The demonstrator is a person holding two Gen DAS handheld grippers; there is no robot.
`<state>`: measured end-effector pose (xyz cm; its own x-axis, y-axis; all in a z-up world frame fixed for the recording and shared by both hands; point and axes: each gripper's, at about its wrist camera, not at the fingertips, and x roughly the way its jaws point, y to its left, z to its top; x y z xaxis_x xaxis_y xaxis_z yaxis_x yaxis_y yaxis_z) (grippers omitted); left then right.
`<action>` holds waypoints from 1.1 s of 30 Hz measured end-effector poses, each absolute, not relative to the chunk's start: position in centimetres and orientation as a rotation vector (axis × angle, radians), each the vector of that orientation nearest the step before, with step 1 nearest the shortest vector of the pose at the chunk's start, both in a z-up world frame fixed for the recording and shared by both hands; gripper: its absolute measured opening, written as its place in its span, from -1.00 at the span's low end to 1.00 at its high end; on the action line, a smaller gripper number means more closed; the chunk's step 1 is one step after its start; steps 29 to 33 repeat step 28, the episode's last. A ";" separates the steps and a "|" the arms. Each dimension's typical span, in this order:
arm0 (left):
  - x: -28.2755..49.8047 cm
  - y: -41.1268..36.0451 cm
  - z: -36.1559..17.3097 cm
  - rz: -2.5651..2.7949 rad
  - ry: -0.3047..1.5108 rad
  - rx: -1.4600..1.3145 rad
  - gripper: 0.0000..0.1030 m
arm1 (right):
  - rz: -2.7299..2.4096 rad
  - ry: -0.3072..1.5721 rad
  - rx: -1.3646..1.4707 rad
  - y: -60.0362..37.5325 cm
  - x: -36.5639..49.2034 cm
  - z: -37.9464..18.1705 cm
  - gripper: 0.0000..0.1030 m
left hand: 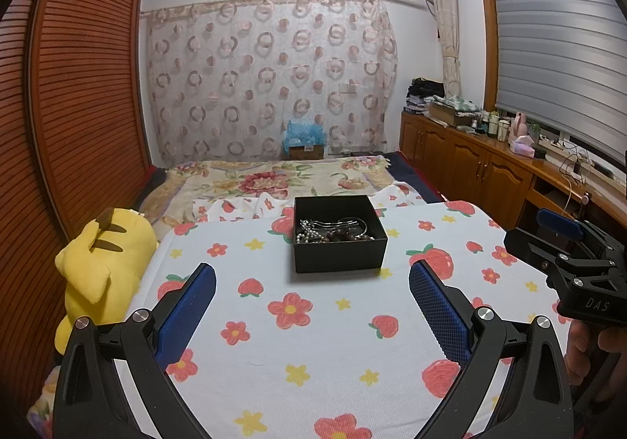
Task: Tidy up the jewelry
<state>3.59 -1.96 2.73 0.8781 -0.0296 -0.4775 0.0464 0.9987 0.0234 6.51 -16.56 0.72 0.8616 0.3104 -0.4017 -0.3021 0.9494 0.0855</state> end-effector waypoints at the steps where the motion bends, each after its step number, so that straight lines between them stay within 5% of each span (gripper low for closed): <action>1: 3.6 -2.2 2.8 -0.039 0.497 0.035 0.85 | 0.321 0.424 0.019 -16.6 6.5 0.7 0.95; 33: 3.4 -2.2 2.9 -0.043 0.494 0.033 0.85 | 0.321 0.424 0.021 -16.5 6.5 0.7 0.95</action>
